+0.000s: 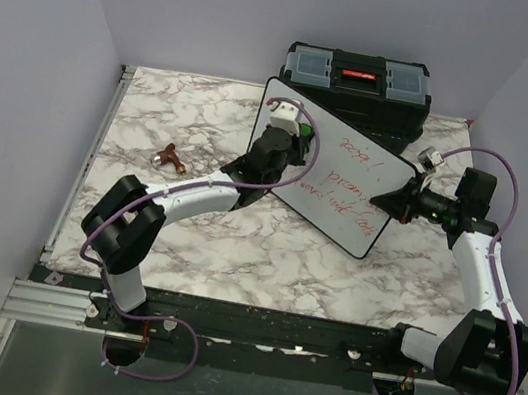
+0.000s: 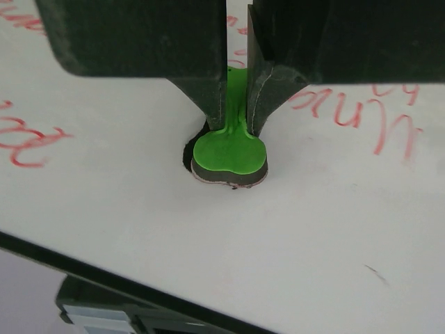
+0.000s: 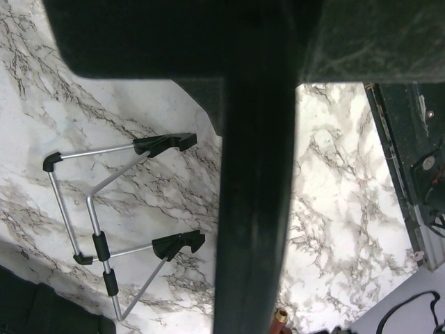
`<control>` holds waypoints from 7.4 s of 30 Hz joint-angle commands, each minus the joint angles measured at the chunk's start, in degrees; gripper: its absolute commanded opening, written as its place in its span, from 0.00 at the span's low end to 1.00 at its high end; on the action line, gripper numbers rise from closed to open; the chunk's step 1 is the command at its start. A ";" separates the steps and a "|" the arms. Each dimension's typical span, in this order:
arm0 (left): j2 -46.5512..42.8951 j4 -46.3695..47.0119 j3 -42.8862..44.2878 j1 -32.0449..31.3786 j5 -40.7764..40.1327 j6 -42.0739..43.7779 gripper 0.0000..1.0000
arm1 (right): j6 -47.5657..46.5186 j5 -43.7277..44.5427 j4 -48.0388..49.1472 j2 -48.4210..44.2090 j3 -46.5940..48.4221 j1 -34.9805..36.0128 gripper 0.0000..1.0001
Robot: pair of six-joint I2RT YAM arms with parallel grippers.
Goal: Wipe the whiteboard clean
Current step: Erase the whiteboard at the whiteboard stand.
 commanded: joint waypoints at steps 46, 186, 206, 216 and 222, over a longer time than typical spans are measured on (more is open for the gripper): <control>3.59 -1.87 8.20 2.66 19.09 1.97 0.00 | -5.67 -7.61 -5.66 -2.03 0.11 2.84 0.01; 2.32 -14.14 18.03 -7.89 12.47 5.49 0.00 | -5.87 -8.14 -5.83 -2.37 0.10 2.81 0.01; 5.38 -8.36 5.17 -10.35 8.35 4.21 0.00 | -5.89 -8.07 -5.83 -2.11 0.05 2.95 0.01; 8.04 -18.20 25.63 -10.16 8.38 12.27 0.00 | -5.89 -7.97 -5.83 -2.27 0.01 2.90 0.01; 8.66 -18.35 26.67 -10.22 9.58 11.84 0.00 | -5.88 -7.97 -5.83 -2.35 0.10 2.92 0.01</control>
